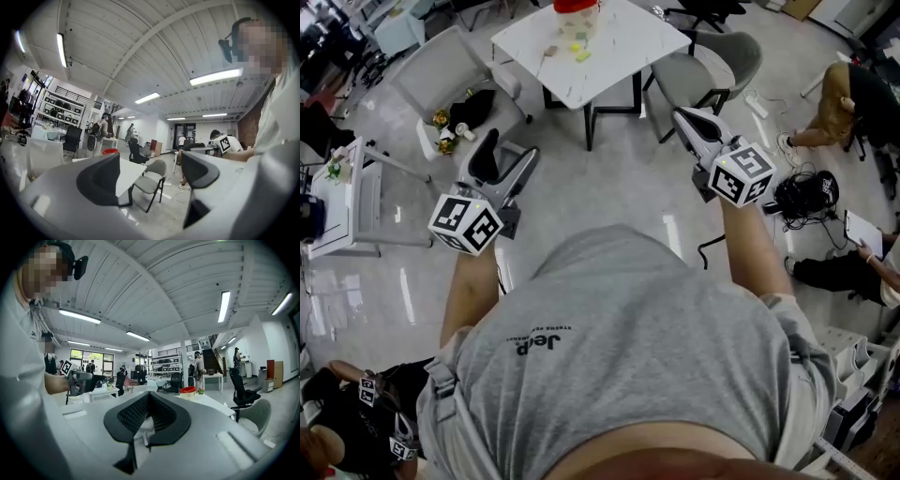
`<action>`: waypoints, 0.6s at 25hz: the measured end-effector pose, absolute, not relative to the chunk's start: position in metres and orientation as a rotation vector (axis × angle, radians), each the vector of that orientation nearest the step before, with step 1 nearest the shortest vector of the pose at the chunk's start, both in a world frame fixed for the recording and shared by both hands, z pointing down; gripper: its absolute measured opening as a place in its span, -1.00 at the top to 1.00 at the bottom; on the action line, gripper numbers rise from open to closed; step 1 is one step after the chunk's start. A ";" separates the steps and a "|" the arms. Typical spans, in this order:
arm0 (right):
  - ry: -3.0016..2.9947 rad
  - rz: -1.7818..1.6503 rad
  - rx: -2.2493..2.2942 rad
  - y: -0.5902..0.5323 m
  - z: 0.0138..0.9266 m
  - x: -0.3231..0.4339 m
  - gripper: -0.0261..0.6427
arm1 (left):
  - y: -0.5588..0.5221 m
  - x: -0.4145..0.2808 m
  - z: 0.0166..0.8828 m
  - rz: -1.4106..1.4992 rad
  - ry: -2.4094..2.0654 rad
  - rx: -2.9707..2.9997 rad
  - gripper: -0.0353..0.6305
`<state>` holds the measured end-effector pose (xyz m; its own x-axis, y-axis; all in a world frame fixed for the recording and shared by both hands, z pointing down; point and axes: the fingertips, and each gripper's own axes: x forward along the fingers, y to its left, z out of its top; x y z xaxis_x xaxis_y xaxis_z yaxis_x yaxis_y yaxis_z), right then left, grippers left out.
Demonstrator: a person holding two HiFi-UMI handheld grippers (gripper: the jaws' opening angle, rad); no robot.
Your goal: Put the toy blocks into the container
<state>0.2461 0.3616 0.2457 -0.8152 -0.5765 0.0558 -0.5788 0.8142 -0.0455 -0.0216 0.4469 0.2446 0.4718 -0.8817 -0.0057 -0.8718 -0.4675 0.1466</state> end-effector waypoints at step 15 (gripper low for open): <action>-2.936 0.145 0.952 0.288 0.265 0.222 0.91 | 0.372 -0.033 0.276 -0.084 -1.474 2.564 -0.42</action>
